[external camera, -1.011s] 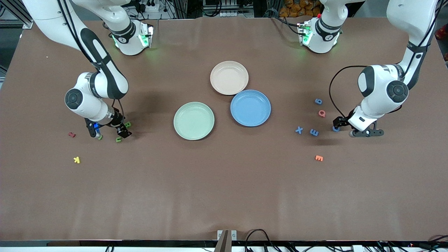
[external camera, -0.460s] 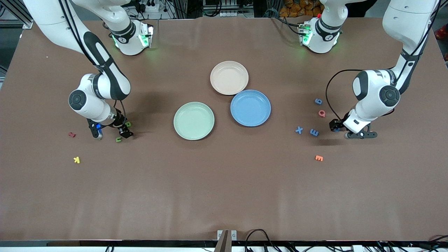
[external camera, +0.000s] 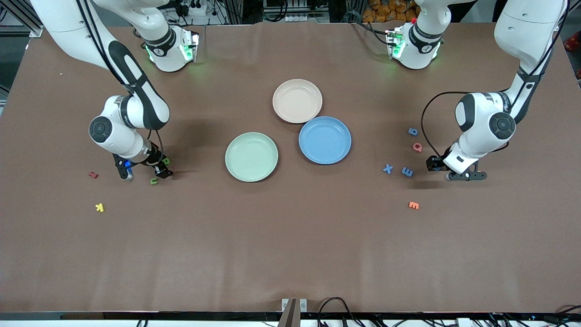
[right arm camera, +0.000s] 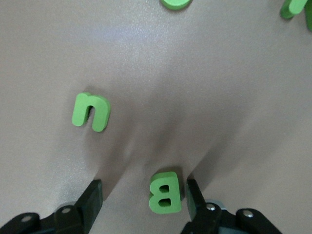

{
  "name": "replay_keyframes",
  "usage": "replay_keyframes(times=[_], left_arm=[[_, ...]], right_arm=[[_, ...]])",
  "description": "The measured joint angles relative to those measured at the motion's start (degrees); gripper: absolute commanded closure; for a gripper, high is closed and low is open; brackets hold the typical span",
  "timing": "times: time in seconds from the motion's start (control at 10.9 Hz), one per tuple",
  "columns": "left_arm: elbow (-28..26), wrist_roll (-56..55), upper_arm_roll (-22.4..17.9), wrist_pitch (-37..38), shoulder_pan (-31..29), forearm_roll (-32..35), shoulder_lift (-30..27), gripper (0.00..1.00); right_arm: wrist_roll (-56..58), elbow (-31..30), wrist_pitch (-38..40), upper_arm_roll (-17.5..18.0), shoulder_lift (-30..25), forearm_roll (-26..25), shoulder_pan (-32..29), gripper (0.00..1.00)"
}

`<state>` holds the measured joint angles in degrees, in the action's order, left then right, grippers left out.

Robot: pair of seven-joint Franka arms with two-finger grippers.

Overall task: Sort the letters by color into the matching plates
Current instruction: 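Lower and close the right gripper on the B while the left grips the c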

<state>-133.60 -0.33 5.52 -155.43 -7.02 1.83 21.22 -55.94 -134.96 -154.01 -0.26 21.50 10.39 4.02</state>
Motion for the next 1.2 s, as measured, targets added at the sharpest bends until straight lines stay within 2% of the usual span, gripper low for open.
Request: replay_keyframes(times=[0.28,0.37,0.46,0.55,0.74,1.1,1.2], left_arm=[[-0.6,0.0,0.0,0.0,0.0,0.0,0.0,0.29],[-0.9,0.0,0.0,0.0,0.0,0.0,0.0,0.32],[-1.0,0.0,0.0,0.0,0.0,0.0,0.0,0.37],[-1.2,0.0,0.0,0.0,0.0,0.0,0.0,0.43],[-1.3,0.0,0.0,-0.1,0.0,0.0,0.0,0.57],[-1.3,0.0,-0.1,-0.2,-0.3,0.0,-0.4,0.98],[-1.3,0.0,-0.1,-0.2,-0.3,0.0,-0.4,1.00]], right_arm=[[0.0,-0.6,-0.1,0.0,-0.4,0.0,0.0,0.31],[0.2,-1.0,-0.2,0.0,-0.7,0.0,0.0,0.32],[0.3,-1.5,-0.2,0.0,-1.0,0.0,0.0,0.39],[0.4,-2.0,-0.3,0.0,-1.4,0.0,0.0,0.45],[0.4,-2.6,-0.4,0.0,-2.0,0.0,0.0,0.48],[0.5,-2.8,-0.5,0.0,-2.2,0.0,0.0,0.54],[0.5,-2.8,-0.6,0.0,-2.2,0.0,0.0,0.57]])
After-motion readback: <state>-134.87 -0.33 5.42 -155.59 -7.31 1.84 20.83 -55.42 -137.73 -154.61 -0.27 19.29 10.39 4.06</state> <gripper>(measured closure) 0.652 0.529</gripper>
